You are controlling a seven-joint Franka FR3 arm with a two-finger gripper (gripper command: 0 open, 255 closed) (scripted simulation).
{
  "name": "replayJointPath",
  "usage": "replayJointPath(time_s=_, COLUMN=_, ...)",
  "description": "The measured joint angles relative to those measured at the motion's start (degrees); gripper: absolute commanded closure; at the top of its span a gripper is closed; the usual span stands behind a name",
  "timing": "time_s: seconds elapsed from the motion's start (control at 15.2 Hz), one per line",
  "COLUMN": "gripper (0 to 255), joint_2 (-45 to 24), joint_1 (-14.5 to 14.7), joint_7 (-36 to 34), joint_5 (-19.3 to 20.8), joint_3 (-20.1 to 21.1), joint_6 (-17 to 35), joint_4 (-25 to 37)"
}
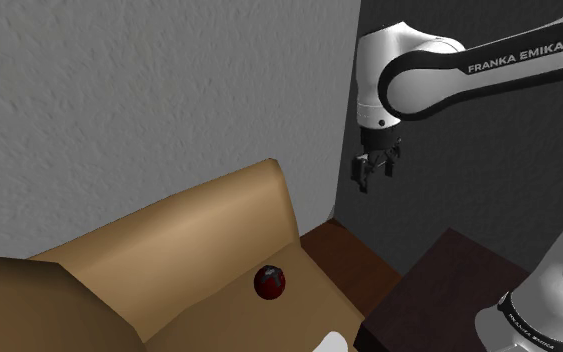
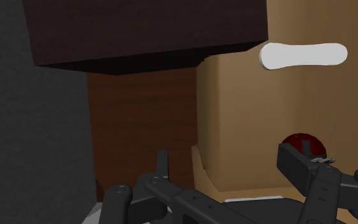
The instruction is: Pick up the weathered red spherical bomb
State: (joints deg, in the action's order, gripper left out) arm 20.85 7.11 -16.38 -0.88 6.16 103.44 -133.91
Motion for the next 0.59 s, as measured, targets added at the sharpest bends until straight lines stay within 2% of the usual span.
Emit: replayJointPath(time_s=0.59, gripper=0, joint_2=-18.1, joint_1=2.9, joint_7=-4.6, joint_5=1.5, joint_3=4.8, joint_6=9.2, joint_4=7.0)
